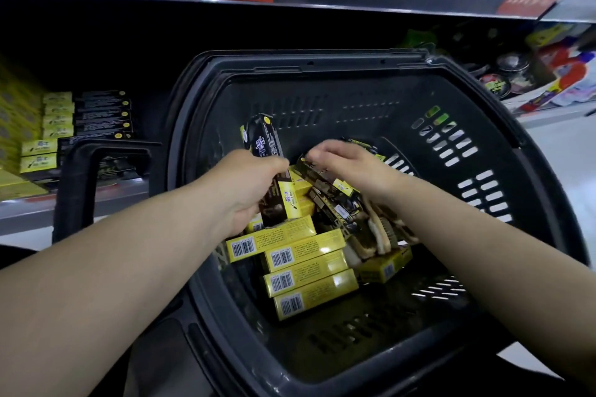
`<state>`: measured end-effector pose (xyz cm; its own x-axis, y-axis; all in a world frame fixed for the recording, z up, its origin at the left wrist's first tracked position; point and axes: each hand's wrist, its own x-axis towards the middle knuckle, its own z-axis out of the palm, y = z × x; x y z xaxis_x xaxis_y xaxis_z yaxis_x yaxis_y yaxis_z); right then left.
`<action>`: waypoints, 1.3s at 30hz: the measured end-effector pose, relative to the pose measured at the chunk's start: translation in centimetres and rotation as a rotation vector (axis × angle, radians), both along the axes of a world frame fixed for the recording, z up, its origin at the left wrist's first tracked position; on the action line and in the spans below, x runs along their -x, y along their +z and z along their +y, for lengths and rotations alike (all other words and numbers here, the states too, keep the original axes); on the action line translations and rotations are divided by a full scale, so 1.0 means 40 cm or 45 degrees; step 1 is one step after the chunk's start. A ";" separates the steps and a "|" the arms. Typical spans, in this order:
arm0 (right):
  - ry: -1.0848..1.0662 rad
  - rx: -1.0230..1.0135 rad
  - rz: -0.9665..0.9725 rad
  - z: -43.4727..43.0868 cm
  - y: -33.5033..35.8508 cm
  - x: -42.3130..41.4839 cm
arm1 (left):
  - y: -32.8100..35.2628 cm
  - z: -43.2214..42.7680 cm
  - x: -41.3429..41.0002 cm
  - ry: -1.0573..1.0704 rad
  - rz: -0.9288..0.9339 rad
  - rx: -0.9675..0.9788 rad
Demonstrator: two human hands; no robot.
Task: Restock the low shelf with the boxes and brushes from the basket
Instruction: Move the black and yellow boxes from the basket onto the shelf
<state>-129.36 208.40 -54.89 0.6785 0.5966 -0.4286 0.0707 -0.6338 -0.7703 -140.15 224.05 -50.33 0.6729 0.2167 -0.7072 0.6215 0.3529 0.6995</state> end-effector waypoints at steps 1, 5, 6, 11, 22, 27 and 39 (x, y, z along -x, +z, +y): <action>0.000 0.241 -0.238 -0.018 -0.026 -0.042 | 0.001 0.001 0.000 -0.018 -0.004 0.000; 0.237 0.898 -0.574 -0.083 -0.131 -0.114 | -0.005 0.003 -0.003 -0.066 -0.031 0.012; 0.278 0.927 -0.590 -0.088 -0.150 -0.112 | -0.010 0.004 -0.006 -0.071 -0.028 0.016; 0.251 1.002 -0.735 -0.073 -0.178 -0.100 | -0.030 0.013 -0.014 -0.084 -0.050 0.015; 0.197 0.887 -0.851 -0.070 -0.173 -0.094 | -0.039 0.014 -0.009 -0.139 -0.070 -0.028; 0.185 0.970 -0.775 -0.056 -0.182 -0.078 | -0.040 0.011 -0.004 -0.204 -0.097 0.004; -0.115 0.230 -0.279 0.048 0.030 -0.046 | -0.044 0.012 -0.006 -0.215 -0.075 -0.079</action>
<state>-127.51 210.31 -53.67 0.8133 0.4572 -0.3599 0.1600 -0.7703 -0.6172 -139.89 224.51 -52.10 0.7435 0.1394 -0.6540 0.6251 0.2023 0.7538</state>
